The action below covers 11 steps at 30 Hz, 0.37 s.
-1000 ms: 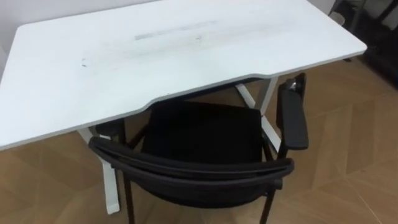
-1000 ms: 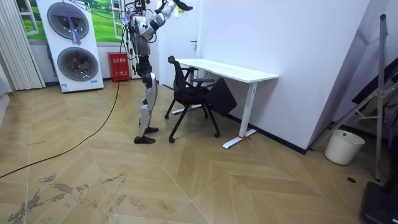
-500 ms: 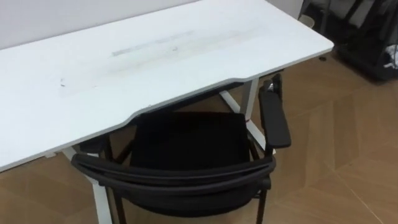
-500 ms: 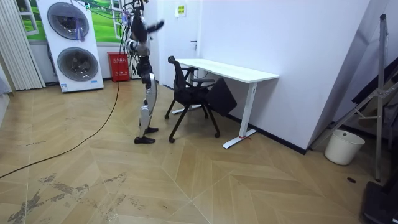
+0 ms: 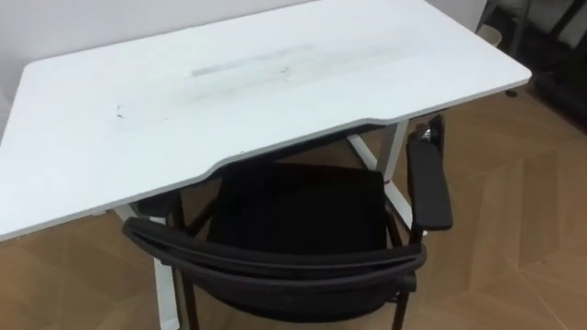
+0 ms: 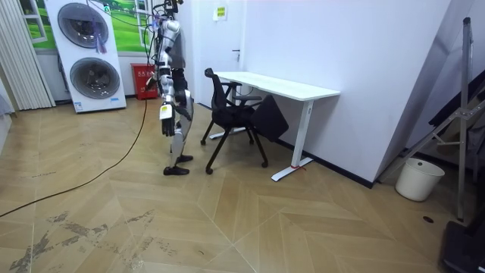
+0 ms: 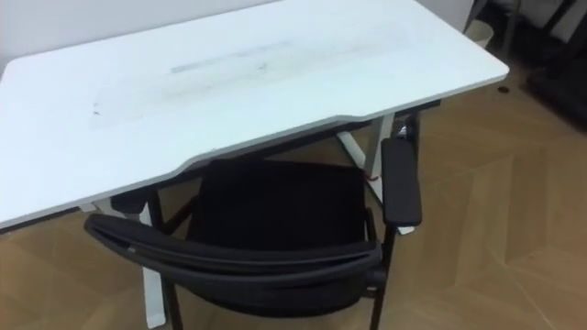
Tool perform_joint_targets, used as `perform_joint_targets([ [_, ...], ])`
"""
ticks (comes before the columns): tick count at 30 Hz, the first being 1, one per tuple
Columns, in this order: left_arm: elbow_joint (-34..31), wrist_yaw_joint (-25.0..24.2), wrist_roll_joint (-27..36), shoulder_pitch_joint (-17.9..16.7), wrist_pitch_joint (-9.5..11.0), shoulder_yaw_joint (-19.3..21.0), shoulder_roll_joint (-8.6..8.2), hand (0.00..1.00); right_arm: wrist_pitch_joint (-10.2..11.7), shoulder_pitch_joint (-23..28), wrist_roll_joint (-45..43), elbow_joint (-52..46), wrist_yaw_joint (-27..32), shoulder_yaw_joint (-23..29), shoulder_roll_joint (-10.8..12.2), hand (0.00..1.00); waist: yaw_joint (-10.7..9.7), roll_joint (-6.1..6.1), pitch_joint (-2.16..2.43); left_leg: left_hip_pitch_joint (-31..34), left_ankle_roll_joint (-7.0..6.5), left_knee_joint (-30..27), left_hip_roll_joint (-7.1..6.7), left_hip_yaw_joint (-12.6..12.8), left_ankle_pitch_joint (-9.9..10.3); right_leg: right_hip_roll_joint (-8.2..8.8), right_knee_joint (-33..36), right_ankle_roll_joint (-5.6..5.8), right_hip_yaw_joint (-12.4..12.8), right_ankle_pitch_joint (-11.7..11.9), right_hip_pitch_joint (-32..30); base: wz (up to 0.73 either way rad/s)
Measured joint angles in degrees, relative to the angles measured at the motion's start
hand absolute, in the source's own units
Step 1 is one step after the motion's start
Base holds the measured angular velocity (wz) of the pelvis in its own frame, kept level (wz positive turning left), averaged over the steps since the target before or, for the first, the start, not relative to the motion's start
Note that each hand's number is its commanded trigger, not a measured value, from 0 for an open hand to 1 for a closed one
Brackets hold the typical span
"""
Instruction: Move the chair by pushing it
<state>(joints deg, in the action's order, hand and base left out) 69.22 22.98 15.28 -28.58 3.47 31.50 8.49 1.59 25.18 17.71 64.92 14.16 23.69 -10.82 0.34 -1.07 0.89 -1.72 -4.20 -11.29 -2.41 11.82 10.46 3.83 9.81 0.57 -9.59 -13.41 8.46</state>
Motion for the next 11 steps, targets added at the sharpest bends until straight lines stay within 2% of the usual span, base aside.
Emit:
perform_joint_targets([
  [1, 0.66, -2.29, -0.64, 0.95, -1.27, -2.26, -0.36, 0.0, -1.0, -1.34, -0.16, 2.51, -2.85, -1.53, 0.08, 0.0, -0.25, 0.02, -0.01, -0.28, -0.08, -0.02, -0.17, -0.35, -0.04, 0.08, -0.02, 0.05, -0.28, -0.19, 0.44, 0.13],
  [5, 1.65, -9.56, -4.21, 4.97, -3.83, -9.48, -0.64, 0.0, -3.35, -5.95, -0.13, 6.95, -9.83, -4.91, 0.08, 0.0, -0.61, 0.41, -0.14, -0.53, -0.21, -0.08, -0.35, -0.86, -0.11, 0.2, -0.09, 0.09, -1.0, -0.34, 1.05, 0.1],
  [6, 1.67, -11.13, -5.91, 6.58, -4.65, -11.44, -0.62, 0.0, -4.15, -7.74, -0.25, 7.1, -11.28, -6.14, 0.09, 0.0, -1.2, 0.76, -0.34, -0.51, -0.23, -0.27, -0.38, -1.03, -0.1, 0.25, -0.16, 0.12, -1.54, -0.37, 1.29, 0.12],
  [9, 1.15, -13.95, -11.4, 11.01, -6.2, -15.06, -0.63, 0.0, -4.7, -11.6, 0.01, 7.23, -14.21, -8.38, 0.15, 0.0, -1.61, 1.35, -0.79, -0.61, -0.22, -0.42, -0.39, -1.14, -0.01, -0.09, -0.37, 0.12, -1.3, -0.4, 1.22, 0.02],
  [11, 0.55, -15.02, -12.75, 13.6, -7.02, -17.03, -0.38, 0.0, -4.9, -13.5, 2.05, 6.83, -15.17, -9.3, 0.55, 0.0, -1.67, 1.73, -1.02, -0.48, -0.22, -0.43, -0.42, -1.16, -0.01, -0.19, -0.61, 0.11, -1.42, -0.39, 1.18, 0.0],
])
